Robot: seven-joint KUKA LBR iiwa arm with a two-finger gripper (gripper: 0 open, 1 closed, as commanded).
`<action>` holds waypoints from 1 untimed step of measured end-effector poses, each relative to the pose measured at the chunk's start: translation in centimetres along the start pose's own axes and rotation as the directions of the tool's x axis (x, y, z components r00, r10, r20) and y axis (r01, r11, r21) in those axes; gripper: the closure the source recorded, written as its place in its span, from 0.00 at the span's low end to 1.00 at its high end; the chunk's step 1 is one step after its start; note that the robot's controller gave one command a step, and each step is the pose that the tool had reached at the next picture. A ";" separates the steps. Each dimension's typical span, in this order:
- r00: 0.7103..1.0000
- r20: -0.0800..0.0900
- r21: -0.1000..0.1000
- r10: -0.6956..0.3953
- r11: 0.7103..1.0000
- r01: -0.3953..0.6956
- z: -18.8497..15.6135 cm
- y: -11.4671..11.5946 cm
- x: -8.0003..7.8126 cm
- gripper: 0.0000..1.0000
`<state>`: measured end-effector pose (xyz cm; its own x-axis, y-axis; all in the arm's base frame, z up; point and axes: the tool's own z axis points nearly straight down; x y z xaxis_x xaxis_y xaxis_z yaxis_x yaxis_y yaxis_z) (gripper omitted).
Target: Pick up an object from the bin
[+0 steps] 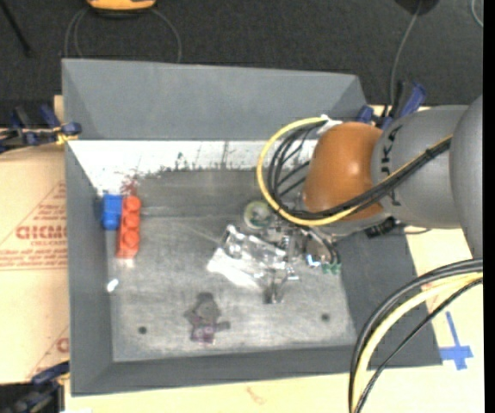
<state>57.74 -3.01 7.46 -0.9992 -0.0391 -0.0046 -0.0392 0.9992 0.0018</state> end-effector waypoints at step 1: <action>1.000 -0.001 0.000 0.000 1.000 0.000 -0.2 0.0 -0.1 0.00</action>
Offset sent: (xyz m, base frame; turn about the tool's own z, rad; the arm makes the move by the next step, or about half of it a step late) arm 0.0000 0.0000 0.0000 0.0000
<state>57.84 -3.03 7.61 -0.9992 -0.0387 -0.0032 -0.0387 0.9993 0.0015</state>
